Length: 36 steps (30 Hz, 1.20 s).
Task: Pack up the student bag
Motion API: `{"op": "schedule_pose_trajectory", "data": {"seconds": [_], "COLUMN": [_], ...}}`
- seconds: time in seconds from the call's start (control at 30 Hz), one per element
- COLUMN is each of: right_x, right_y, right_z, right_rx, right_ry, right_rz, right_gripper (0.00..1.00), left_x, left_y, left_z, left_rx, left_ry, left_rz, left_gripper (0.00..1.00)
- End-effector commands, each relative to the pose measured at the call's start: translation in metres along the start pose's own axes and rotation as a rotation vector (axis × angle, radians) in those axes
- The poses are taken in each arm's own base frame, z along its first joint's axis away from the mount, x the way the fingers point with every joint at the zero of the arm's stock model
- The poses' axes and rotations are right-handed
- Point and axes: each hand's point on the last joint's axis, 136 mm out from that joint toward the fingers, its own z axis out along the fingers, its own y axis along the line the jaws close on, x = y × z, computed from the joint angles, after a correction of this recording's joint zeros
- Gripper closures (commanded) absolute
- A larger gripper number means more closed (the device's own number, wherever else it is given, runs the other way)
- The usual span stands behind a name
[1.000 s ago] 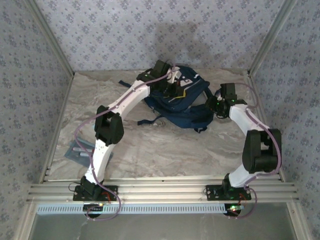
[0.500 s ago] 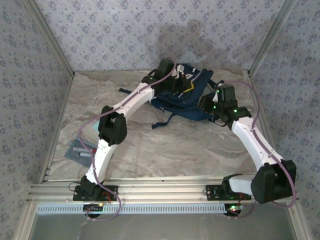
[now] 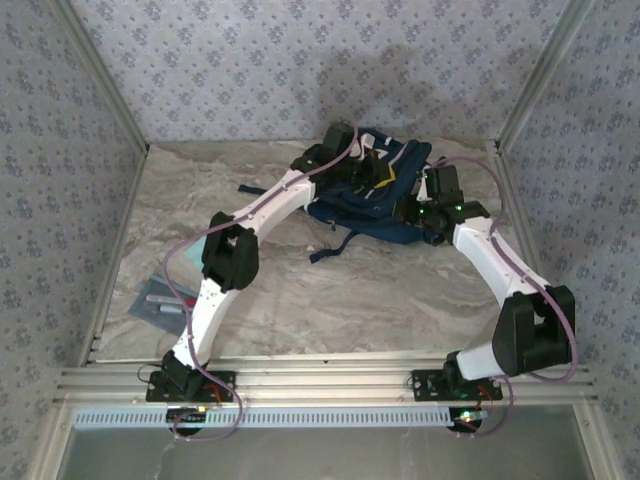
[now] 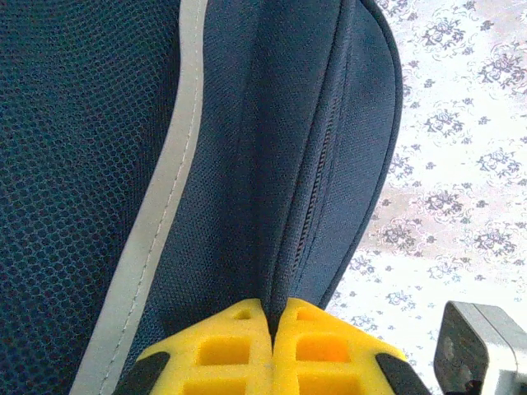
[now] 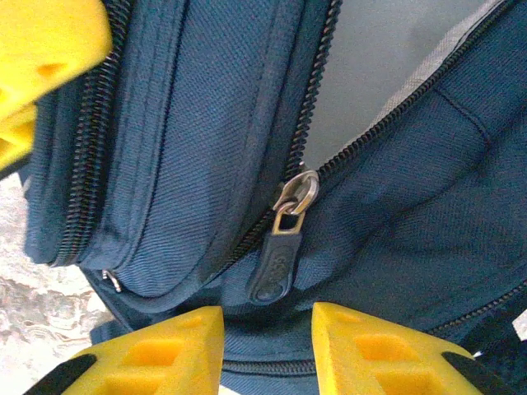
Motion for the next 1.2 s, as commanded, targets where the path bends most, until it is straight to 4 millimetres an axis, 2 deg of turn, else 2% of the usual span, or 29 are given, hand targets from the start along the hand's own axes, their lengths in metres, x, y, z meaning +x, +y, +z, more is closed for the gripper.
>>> {"op": "schedule_pose_trajectory", "data": {"seconds": [0.0, 0.27, 0.43, 0.57, 0.67, 0.73, 0.87, 0.97, 1.17], "right_x": [-0.005, -0.02, -0.028, -0.028, -0.02, -0.011, 0.016, 0.035, 0.05], "right_y": [-0.008, -0.011, -0.012, -0.011, -0.005, 0.005, 0.022, 0.024, 0.038], "right_z": [0.004, 0.022, 0.024, 0.013, 0.003, -0.005, -0.014, -0.016, -0.008], "right_rx": [0.035, -0.008, -0.003, -0.017, -0.047, -0.108, -0.181, -0.207, -0.262], "right_ry": [-0.014, -0.089, -0.119, -0.128, -0.095, -0.052, 0.049, 0.106, 0.148], "right_rz": [-0.048, -0.047, -0.051, -0.046, -0.024, 0.019, 0.073, 0.1, 0.139], "right_gripper": [0.65, 0.62, 0.84, 1.0, 1.0, 1.0, 1.0, 1.0, 1.0], "left_x": [-0.011, 0.0, 0.006, -0.003, -0.015, -0.024, -0.034, -0.036, -0.034], "left_y": [-0.085, -0.103, -0.11, -0.094, -0.069, -0.054, -0.035, -0.032, -0.034], "left_z": [-0.029, -0.033, -0.035, -0.028, -0.015, -0.005, 0.013, 0.018, 0.024], "left_rx": [0.207, 0.259, 0.27, 0.21, 0.155, 0.132, 0.108, 0.097, 0.107], "left_ry": [-0.045, 0.011, 0.025, -0.019, -0.061, -0.083, -0.107, -0.12, -0.117], "left_rz": [0.129, 0.125, 0.14, 0.15, 0.132, 0.11, 0.092, 0.101, 0.099], "left_gripper": [1.0, 1.0, 1.0, 1.0, 1.0, 1.0, 1.0, 1.0, 1.0]}}
